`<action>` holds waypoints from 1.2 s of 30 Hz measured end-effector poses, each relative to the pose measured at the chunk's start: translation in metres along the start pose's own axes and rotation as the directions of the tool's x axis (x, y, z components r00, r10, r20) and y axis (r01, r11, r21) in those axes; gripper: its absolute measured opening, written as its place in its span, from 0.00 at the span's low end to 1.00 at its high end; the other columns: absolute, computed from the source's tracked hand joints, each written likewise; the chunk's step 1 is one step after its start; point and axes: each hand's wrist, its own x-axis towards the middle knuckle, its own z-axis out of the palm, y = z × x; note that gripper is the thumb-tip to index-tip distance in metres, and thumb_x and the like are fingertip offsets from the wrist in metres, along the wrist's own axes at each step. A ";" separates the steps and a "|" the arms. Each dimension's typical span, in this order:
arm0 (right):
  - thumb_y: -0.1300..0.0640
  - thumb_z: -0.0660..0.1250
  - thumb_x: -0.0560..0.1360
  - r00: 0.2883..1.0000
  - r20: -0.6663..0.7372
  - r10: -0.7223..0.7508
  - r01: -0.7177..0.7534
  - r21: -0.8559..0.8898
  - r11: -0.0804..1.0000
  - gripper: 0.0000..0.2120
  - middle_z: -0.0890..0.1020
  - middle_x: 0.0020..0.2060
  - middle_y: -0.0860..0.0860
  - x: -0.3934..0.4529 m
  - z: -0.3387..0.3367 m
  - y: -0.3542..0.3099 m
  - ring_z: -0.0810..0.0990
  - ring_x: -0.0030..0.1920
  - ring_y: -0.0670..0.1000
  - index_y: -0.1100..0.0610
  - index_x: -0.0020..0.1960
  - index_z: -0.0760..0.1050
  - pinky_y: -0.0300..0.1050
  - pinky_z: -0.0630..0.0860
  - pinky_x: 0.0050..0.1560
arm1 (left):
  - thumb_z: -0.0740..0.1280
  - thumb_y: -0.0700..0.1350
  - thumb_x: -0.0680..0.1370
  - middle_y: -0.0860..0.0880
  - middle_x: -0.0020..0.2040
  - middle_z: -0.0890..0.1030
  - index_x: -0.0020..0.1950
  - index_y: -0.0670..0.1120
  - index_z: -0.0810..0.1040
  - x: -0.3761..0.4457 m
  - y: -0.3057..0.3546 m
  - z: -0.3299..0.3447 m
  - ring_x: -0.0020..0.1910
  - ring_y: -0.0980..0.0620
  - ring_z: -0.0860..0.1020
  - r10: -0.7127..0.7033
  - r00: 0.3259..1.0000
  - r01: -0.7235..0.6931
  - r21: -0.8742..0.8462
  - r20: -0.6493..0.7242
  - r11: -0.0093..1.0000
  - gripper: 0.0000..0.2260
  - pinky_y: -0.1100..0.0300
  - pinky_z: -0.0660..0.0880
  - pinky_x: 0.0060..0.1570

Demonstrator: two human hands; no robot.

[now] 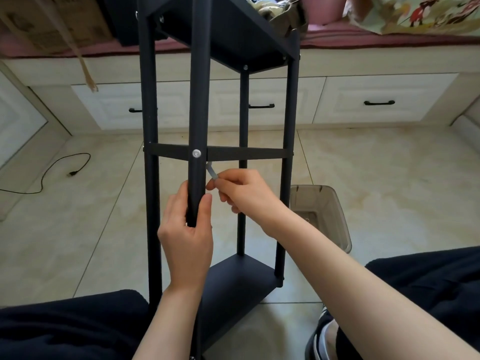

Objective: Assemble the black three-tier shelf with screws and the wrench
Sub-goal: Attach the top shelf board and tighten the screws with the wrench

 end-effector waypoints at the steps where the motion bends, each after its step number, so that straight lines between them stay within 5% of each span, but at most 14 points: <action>1: 0.55 0.62 0.81 1.000 -0.010 -0.005 0.005 -0.001 1.000 0.12 0.76 0.32 0.48 0.001 -0.001 -0.001 0.73 0.35 0.46 0.55 0.47 0.83 0.42 0.71 0.40 | 0.64 0.51 0.82 0.57 0.44 0.75 0.65 0.49 0.78 0.000 0.000 0.000 0.37 0.45 0.78 -0.001 1.000 0.001 -0.002 0.002 1.000 0.14 0.45 0.77 0.34; 10: 0.55 0.62 0.81 0.994 -0.087 -0.068 0.063 -0.058 0.996 0.11 0.79 0.29 0.44 0.004 0.000 0.007 0.74 0.29 0.37 0.52 0.46 0.83 0.34 0.69 0.36 | 0.64 0.52 0.81 0.59 0.44 0.75 0.63 0.50 0.79 0.001 0.001 0.005 0.36 0.45 0.78 0.006 1.000 -0.006 -0.004 0.021 1.000 0.13 0.44 0.77 0.34; 16: 0.55 0.63 0.81 0.985 -0.125 -0.120 0.107 -0.109 0.988 0.10 0.85 0.36 0.44 0.007 0.003 0.010 0.81 0.43 0.40 0.52 0.50 0.84 0.31 0.73 0.45 | 0.64 0.52 0.81 0.60 0.44 0.76 0.64 0.49 0.79 0.000 0.002 0.003 0.37 0.46 0.78 0.006 1.000 -0.006 -0.004 0.012 1.000 0.14 0.46 0.78 0.34; 21: 0.55 0.63 0.81 0.957 -0.190 -0.218 0.185 -0.175 0.967 0.10 0.85 0.40 0.44 0.008 0.009 0.017 0.80 0.43 0.38 0.53 0.51 0.84 0.20 0.69 0.42 | 0.64 0.52 0.81 0.62 0.43 0.75 0.65 0.55 0.77 0.001 -0.001 0.002 0.36 0.47 0.78 0.032 0.999 -0.032 0.002 0.002 0.999 0.13 0.47 0.78 0.33; 27: 0.54 0.68 0.79 0.916 -0.224 -0.333 0.283 -0.226 0.932 0.09 0.79 0.40 0.44 0.014 0.019 0.019 0.73 0.37 0.38 0.53 0.54 0.85 0.23 0.66 0.39 | 0.64 0.52 0.82 0.56 0.41 0.75 0.68 0.57 0.74 0.001 -0.006 0.001 0.35 0.45 0.77 0.051 0.999 -0.051 0.024 0.001 0.998 0.14 0.43 0.77 0.33; 31: 0.56 0.69 0.78 0.857 -0.269 -0.439 0.360 -0.296 0.885 0.08 0.81 0.36 0.50 0.020 0.027 0.024 0.72 0.34 0.41 0.57 0.50 0.86 0.27 0.66 0.37 | 0.64 0.53 0.82 0.60 0.42 0.75 0.68 0.57 0.74 0.001 -0.005 0.000 0.36 0.47 0.78 0.062 0.998 -0.062 0.012 -0.003 0.998 0.14 0.46 0.78 0.33; 36: 0.62 0.71 0.75 0.694 -0.428 -0.579 0.465 -0.347 0.814 0.05 0.83 0.36 0.53 0.029 0.039 0.032 0.69 0.31 0.40 0.63 0.47 0.85 0.23 0.65 0.39 | 0.64 0.53 0.81 0.59 0.44 0.76 0.68 0.56 0.74 0.001 -0.008 0.000 0.38 0.47 0.80 0.045 0.999 -0.045 -0.002 -0.005 0.999 0.15 0.44 0.79 0.35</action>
